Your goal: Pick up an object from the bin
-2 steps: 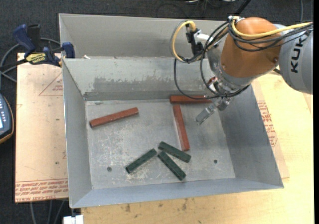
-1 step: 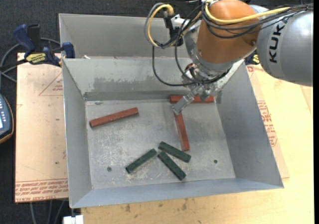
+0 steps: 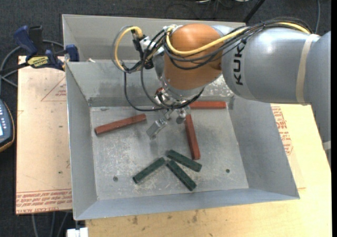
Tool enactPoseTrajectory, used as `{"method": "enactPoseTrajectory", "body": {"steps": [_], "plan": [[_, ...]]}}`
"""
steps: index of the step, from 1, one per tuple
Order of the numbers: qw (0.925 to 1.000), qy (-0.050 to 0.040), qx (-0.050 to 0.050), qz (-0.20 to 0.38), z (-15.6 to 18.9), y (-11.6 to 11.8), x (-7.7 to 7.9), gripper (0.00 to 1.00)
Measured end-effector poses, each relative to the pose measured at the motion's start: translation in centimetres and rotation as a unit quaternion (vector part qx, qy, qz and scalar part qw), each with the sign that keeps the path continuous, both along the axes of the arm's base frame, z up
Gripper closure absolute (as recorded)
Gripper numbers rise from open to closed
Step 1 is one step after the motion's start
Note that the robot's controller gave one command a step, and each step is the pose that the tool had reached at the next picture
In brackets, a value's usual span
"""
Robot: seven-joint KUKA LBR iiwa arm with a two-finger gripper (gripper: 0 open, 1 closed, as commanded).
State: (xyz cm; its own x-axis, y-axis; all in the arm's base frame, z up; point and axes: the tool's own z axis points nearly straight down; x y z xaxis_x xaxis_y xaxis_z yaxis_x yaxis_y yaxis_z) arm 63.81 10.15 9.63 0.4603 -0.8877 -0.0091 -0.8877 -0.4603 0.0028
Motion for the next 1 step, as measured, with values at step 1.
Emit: {"method": "enactPoseTrajectory", "body": {"steps": [1], "plan": [[0.9992,-0.0032,-0.003,-0.039,3.01,-7.24,-1.71,0.0]]}}
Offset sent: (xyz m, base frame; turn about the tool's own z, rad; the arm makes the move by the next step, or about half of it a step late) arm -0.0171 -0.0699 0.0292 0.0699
